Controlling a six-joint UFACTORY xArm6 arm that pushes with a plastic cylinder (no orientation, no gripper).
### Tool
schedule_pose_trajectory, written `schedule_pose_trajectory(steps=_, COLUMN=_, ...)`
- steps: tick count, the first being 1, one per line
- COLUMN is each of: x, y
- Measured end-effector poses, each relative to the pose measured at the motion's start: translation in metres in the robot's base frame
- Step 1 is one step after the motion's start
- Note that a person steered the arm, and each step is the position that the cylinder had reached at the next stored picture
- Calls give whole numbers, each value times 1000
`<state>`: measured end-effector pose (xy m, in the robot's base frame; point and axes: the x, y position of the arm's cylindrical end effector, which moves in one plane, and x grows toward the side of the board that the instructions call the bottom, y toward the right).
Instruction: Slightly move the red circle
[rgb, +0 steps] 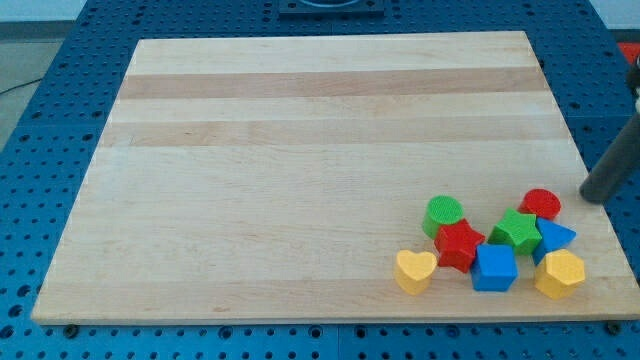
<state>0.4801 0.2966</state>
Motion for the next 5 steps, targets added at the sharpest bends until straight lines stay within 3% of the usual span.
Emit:
schedule_pose_trajectory(steps=2, x=-61, y=-16)
schedule_pose_trajectory(steps=3, x=-131, y=-26)
schedule_pose_trajectory(steps=5, x=-162, y=-42)
